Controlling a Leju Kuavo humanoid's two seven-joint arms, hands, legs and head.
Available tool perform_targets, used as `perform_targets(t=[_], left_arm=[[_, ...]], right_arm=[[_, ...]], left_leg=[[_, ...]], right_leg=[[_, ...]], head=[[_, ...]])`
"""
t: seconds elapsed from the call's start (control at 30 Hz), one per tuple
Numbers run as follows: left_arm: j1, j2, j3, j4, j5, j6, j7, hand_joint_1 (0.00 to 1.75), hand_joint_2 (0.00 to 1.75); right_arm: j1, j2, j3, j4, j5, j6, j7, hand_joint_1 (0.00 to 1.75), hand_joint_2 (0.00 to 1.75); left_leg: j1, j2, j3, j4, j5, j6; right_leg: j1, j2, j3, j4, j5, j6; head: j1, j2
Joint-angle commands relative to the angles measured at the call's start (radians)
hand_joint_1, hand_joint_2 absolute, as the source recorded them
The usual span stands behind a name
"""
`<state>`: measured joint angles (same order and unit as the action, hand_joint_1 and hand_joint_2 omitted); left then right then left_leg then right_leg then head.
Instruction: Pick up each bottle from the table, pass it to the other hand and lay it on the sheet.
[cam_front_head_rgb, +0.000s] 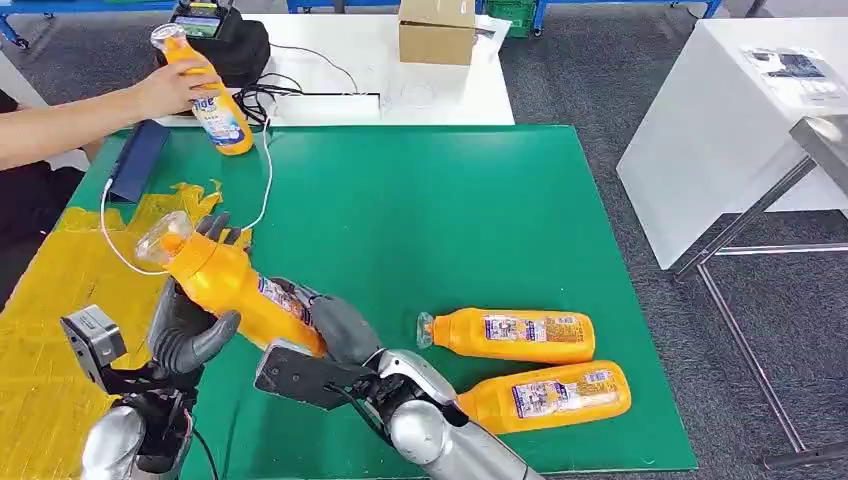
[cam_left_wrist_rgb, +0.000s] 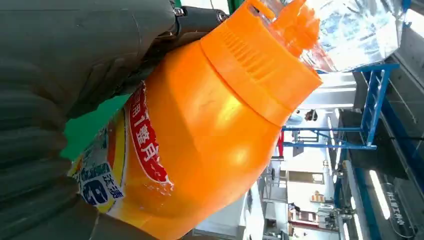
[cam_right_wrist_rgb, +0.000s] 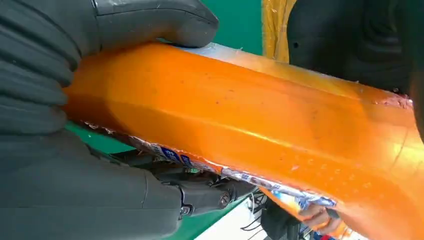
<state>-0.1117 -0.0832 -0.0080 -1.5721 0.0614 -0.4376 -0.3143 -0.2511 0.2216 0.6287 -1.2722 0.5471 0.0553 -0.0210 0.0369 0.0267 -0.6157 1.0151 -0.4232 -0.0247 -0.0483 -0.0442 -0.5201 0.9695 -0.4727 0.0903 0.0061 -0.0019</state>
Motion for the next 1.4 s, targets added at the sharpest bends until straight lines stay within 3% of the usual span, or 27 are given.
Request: perform_targets(t=[0.03,0.07,0.5,0.6,0.63,0.67,0.7,0.83,1.1,1.17,1.3,1.4], left_arm=[[0.045,0.087,-0.105,0.027,-0.083,-0.001,-0.017,1.17,1.75],[0.047,0.092,-0.108,0.032,-0.099,0.001,-0.033,1.75,1.75],[0.034,0.082,-0.110,0.009,-0.175,0.039,-0.070,1.75,1.75],[0.032,0.074,-0.111,-0.016,-0.296,0.132,-0.099,1.75,1.75],[0.031,0.066,-0.106,-0.026,-0.365,0.192,-0.110,1.75,1.75],[0.027,0.055,-0.100,-0.038,-0.470,0.284,-0.124,1.75,1.75],[0.021,0.039,-0.089,-0.054,-0.655,0.431,-0.135,1.75,1.75],[0.004,0.055,-0.041,-0.033,-1.172,0.784,-0.071,1.75,1.75],[0.007,0.056,-0.022,-0.009,-1.164,0.804,-0.094,1.75,1.75],[0.007,0.082,-0.021,0.017,-1.296,0.864,-0.056,1.75,1.75],[0.057,0.179,0.059,0.145,-1.480,0.990,-0.012,1.75,1.75],[0.077,0.219,0.097,0.255,-1.514,1.007,-0.010,1.75,1.75]], right_arm=[[-0.118,-0.044,0.196,0.071,0.071,-0.004,0.018,1.75,1.75],[-0.124,-0.046,0.204,0.063,0.069,-0.003,0.025,1.75,1.75],[-0.086,-0.073,0.148,0.014,0.068,-0.019,0.034,1.75,1.75],[-0.059,-0.084,0.121,-0.019,0.092,-0.030,0.037,1.75,1.75],[-0.052,-0.099,0.118,-0.037,0.107,-0.036,0.046,1.66,1.75],[-0.032,-0.103,0.100,-0.061,0.113,-0.049,0.047,0.07,1.75],[-0.011,-0.124,0.087,-0.104,0.134,-0.051,0.059,0.00,1.75],[0.072,-0.206,0.047,-0.309,0.148,-0.052,0.043,0.00,1.75],[0.084,-0.211,0.042,-0.334,0.149,-0.035,0.047,0.00,1.75],[0.104,-0.221,0.042,-0.368,0.171,-0.060,0.033,0.00,1.75],[0.226,-0.378,-0.009,-0.588,0.143,-0.084,0.005,0.00,1.75],[0.362,-0.513,-0.094,-0.683,0.075,-0.059,-0.021,0.00,1.75]], left_leg=[[0.000,-0.001,0.004,-0.001,-0.001,0.003],[-0.001,0.000,0.004,-0.001,-0.001,0.003],[0.000,-0.002,0.002,-0.001,0.000,0.003],[0.000,-0.003,0.004,-0.001,-0.001,0.004],[0.000,-0.003,0.002,0.000,0.000,0.003],[0.000,-0.003,0.003,-0.001,-0.001,0.003],[0.000,-0.004,0.002,0.000,0.000,0.003],[-0.001,-0.005,0.002,0.000,-0.001,0.003],[0.000,-0.002,0.004,-0.001,-0.001,0.003],[0.000,-0.003,0.004,-0.001,-0.001,0.003],[-0.001,-0.003,0.006,-0.003,-0.001,0.003],[-0.001,-0.005,0.008,-0.005,-0.001,0.003]], right_leg=[[0.000,0.004,0.003,-0.001,0.000,-0.005],[0.000,0.005,0.003,-0.001,0.000,-0.006],[0.000,0.002,0.002,-0.001,0.000,-0.005],[0.001,0.003,0.004,-0.001,-0.001,-0.007],[0.000,0.001,0.002,-0.001,-0.001,-0.004],[0.001,0.002,0.004,-0.002,-0.001,-0.006],[0.000,0.000,0.002,-0.001,-0.001,-0.004],[0.000,-0.001,0.003,-0.002,-0.001,-0.005],[0.000,0.003,0.004,-0.002,-0.001,-0.006],[0.000,0.002,0.004,-0.002,-0.001,-0.006],[0.000,0.002,0.006,-0.004,-0.001,-0.006],[-0.001,0.000,0.010,-0.006,-0.001,-0.005]], head=[[0.000,0.000],[0.000,0.000],[0.000,0.000],[0.000,0.000],[0.000,0.000],[0.000,0.000],[0.000,0.000],[0.000,0.000],[0.000,0.000],[0.000,0.000],[0.000,0.000],[0.000,0.000]])
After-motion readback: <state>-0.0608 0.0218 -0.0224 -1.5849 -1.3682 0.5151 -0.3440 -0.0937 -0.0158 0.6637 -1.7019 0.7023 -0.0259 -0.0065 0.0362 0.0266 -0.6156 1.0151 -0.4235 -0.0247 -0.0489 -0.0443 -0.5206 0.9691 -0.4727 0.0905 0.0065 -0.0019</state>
